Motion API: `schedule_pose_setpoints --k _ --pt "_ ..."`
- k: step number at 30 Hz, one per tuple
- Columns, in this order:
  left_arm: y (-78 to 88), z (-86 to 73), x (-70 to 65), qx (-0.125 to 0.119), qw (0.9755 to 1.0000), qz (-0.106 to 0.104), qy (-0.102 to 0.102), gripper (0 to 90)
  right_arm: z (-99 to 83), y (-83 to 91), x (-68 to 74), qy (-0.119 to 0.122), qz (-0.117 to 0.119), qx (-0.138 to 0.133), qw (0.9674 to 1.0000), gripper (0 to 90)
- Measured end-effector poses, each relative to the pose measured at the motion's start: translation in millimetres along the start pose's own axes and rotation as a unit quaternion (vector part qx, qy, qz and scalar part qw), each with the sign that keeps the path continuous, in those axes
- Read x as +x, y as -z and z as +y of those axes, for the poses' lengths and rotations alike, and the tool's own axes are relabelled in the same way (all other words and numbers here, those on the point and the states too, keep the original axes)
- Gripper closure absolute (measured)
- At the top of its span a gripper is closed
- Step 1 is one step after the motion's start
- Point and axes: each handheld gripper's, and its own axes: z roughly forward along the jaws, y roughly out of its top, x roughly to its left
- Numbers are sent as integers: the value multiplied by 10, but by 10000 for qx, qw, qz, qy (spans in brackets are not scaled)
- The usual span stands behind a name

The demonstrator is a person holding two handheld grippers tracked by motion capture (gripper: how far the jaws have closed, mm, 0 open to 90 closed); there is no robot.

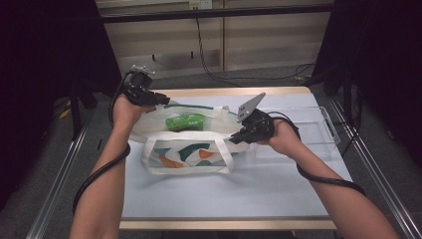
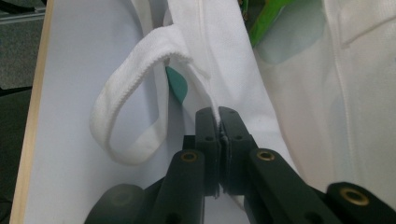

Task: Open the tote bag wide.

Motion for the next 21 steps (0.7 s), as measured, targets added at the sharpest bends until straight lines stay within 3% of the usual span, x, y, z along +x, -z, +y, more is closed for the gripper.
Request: schedule_pose_setpoints --k 7,9,12,16,19,21 --pt "104 -56 -12 -192 9998 -46 28 447 -1 -2 -1 18 -44 17 10000 875" --pt "141 -63 -25 -162 9998 -78 -72 436 3 -5 5 -8 -72 15 10000 875" --pt "150 -64 -74 -181 9997 -179 -55 427 11 -10 8 -9 -68 33 10000 875" --pt "108 -65 -90 22 9997 -3 -240 409 15 -6 13 -2 -74 43 10000 875" --pt "54 -74 -64 80 9998 -47 -180 405 17 -3 17 14 -82 35 10000 875" --pt "3 -80 -73 261 9993 -140 -249 412 19 -4 23 11 -94 36 9999 875"
